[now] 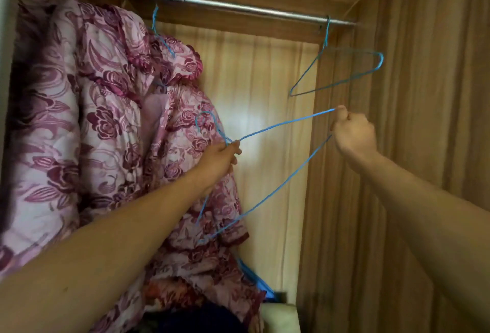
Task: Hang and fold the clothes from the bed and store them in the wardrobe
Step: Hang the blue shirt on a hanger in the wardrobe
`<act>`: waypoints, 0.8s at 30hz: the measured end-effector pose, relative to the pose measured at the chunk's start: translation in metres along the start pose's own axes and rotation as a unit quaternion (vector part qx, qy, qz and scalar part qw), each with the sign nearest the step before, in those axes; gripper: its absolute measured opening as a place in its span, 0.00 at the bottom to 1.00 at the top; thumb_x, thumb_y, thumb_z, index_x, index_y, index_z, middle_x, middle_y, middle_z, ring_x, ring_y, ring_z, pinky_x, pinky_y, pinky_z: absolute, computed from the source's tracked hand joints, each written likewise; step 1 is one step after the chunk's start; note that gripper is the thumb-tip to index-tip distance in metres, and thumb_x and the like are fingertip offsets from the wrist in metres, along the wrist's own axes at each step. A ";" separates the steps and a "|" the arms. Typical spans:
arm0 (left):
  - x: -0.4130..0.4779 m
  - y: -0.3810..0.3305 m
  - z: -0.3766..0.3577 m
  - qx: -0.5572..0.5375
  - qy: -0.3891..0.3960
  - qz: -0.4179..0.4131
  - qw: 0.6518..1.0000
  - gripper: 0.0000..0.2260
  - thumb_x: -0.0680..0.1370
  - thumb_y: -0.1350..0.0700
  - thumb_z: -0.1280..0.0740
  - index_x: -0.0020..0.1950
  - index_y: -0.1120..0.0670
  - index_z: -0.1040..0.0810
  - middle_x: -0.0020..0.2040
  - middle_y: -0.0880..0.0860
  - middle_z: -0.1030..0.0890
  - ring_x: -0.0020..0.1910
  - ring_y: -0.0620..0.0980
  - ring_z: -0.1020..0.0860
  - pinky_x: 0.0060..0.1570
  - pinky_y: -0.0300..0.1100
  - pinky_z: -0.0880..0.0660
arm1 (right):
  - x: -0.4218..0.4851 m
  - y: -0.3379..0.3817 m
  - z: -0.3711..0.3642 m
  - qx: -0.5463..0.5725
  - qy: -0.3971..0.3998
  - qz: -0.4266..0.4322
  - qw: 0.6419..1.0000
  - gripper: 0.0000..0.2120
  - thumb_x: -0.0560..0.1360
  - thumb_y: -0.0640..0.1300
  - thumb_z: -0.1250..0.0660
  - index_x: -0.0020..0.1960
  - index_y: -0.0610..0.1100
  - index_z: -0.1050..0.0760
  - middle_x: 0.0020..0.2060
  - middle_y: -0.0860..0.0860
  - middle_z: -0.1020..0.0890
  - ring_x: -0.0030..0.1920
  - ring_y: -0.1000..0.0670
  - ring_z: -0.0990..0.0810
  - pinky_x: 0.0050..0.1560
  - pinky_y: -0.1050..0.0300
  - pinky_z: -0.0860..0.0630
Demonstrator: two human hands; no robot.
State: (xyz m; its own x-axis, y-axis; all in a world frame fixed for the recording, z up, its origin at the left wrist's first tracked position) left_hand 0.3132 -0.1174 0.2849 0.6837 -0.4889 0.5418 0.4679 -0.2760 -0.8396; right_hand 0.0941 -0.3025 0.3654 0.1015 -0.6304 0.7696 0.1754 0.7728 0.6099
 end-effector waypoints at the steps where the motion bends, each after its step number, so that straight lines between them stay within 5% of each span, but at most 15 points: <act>1: -0.003 0.010 0.002 0.016 -0.004 -0.001 1.000 0.13 0.83 0.51 0.37 0.40 0.54 0.23 0.28 0.50 0.27 0.23 0.45 0.32 0.22 0.35 0.37 | -0.010 -0.018 -0.008 -0.012 0.019 -0.027 0.999 0.30 0.84 0.58 0.51 0.55 0.36 0.19 0.57 0.33 0.19 0.61 0.32 0.23 0.59 0.47 0.28; 4: -0.016 0.042 0.004 0.065 0.012 0.018 0.998 0.18 0.84 0.53 0.38 0.34 0.52 0.26 0.22 0.45 0.31 0.20 0.43 0.35 0.21 0.35 0.40 | -0.045 -0.069 -0.029 -0.027 0.073 -0.087 0.993 0.27 0.80 0.57 0.50 0.52 0.38 0.20 0.53 0.33 0.18 0.55 0.31 0.20 0.58 0.44 0.22; 6: -0.025 0.067 0.005 0.111 0.036 0.038 0.992 0.17 0.83 0.55 0.37 0.34 0.53 0.26 0.23 0.47 0.30 0.21 0.44 0.34 0.25 0.38 0.39 | -0.071 -0.101 -0.045 -0.025 0.133 -0.128 0.982 0.18 0.80 0.51 0.45 0.44 0.41 0.24 0.49 0.36 0.17 0.46 0.34 0.18 0.48 0.45 0.17; 10: -0.046 0.111 0.004 0.214 0.099 0.055 0.970 0.18 0.83 0.57 0.37 0.32 0.57 0.28 0.28 0.57 0.28 0.24 0.50 0.31 0.29 0.43 0.37 | -0.127 -0.154 -0.079 -0.055 0.278 -0.138 0.949 0.15 0.83 0.41 0.43 0.41 0.41 0.24 0.40 0.38 0.21 0.41 0.38 0.20 0.47 0.37 0.22; 13: -0.059 0.134 0.004 0.277 0.126 0.056 0.951 0.17 0.83 0.56 0.37 0.39 0.65 0.21 0.27 0.54 0.29 0.23 0.45 0.33 0.28 0.42 0.38 | -0.174 -0.184 -0.098 -0.084 0.353 -0.126 0.923 0.15 0.85 0.42 0.45 0.42 0.40 0.27 0.38 0.42 0.25 0.37 0.43 0.25 0.36 0.54 0.25; 15: -0.067 0.147 0.001 0.326 0.155 0.053 0.931 0.16 0.83 0.55 0.37 0.45 0.66 0.19 0.30 0.55 0.30 0.27 0.46 0.34 0.28 0.41 0.38 | -0.202 -0.201 -0.107 -0.126 0.398 -0.113 0.902 0.15 0.85 0.42 0.46 0.48 0.36 0.25 0.37 0.46 0.27 0.35 0.46 0.28 0.33 0.55 0.31; 19: -0.084 0.178 0.000 0.380 0.221 0.056 0.896 0.16 0.84 0.55 0.37 0.36 0.59 0.29 0.30 0.54 0.32 0.29 0.48 0.34 0.26 0.39 0.40 | -0.266 -0.240 -0.124 -0.162 0.446 -0.140 0.869 0.20 0.85 0.48 0.44 0.73 0.39 0.34 0.58 0.39 0.22 0.57 0.37 0.22 0.57 0.49 0.26; 22: -0.095 0.203 -0.001 0.416 0.259 0.081 0.868 0.15 0.84 0.53 0.37 0.41 0.61 0.25 0.33 0.55 0.28 0.32 0.48 0.31 0.30 0.44 0.38 | -0.325 -0.274 -0.136 -0.138 0.484 -0.175 0.846 0.18 0.84 0.44 0.41 0.72 0.41 0.36 0.63 0.38 0.26 0.59 0.40 0.25 0.62 0.50 0.28; 24: -0.101 0.216 -0.003 0.421 0.273 0.087 0.861 0.15 0.84 0.55 0.38 0.39 0.58 0.26 0.32 0.52 0.29 0.31 0.45 0.33 0.30 0.40 0.36 | -0.361 -0.296 -0.139 -0.193 0.559 -0.173 0.788 0.19 0.81 0.44 0.37 0.70 0.45 0.33 0.63 0.44 0.27 0.59 0.44 0.26 0.62 0.52 0.29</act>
State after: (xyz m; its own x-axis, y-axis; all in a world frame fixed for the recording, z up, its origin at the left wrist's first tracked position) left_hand 0.3429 -0.1302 0.0488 0.5271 -0.8416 0.1174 0.7817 0.4261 -0.4555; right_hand 0.1413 -0.3139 -0.1189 0.7436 -0.6350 -0.2094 0.6444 0.5971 0.4777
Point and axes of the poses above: each hand's wrist, its own x-axis towards the middle knuckle, its own z-axis out of the back of the hand, y = z × x, the point moved 3 cm from there along x, towards the middle knuckle
